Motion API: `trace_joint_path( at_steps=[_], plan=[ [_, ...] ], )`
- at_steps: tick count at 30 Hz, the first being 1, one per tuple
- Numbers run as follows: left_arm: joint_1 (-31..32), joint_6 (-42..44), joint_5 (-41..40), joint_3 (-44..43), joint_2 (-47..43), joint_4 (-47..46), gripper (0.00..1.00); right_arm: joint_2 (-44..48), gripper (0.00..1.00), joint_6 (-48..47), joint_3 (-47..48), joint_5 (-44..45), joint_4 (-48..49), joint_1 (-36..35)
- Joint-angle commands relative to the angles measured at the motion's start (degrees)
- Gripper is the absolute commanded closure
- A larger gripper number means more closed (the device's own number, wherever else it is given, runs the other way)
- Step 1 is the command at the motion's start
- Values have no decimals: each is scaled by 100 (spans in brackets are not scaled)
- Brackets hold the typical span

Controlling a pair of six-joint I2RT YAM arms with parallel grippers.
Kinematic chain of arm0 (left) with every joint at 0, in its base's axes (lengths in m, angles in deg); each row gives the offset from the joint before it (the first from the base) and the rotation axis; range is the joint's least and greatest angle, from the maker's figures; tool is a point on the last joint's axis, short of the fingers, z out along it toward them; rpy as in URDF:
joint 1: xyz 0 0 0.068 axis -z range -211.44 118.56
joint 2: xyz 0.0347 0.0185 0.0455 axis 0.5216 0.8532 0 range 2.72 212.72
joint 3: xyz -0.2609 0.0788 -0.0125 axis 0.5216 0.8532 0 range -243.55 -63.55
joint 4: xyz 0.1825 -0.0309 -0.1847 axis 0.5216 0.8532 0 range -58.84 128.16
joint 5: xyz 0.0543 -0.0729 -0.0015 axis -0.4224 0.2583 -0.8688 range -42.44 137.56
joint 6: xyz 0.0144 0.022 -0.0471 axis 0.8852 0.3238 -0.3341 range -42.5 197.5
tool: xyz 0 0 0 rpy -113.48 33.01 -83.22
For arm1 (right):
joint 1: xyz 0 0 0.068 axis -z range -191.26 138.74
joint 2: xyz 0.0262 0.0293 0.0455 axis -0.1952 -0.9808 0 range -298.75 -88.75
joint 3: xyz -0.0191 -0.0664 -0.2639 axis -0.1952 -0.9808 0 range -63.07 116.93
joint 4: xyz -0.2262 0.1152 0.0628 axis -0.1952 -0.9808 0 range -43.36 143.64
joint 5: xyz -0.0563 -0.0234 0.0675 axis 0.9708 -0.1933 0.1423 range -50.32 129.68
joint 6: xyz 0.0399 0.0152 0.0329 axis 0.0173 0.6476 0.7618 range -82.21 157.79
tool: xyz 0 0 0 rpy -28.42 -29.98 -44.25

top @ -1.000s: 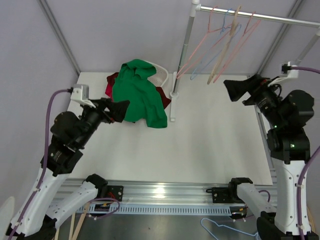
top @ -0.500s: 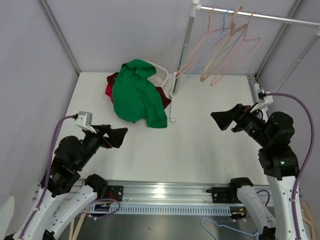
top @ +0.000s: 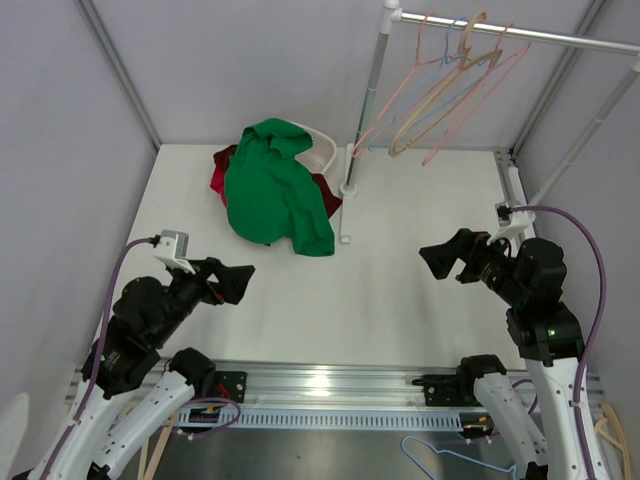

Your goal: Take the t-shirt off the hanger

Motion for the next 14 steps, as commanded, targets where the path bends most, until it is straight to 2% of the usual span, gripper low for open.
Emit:
trace_joint_path(
  at_steps=[1,14],
  plan=[
    [53,12,21,-27,29,22,0,-50,1,-143,-115,36,100,-60],
    [44,12,-76,-53,73,66,1,38,1,-143,-300,53,118,-121]
  ],
)
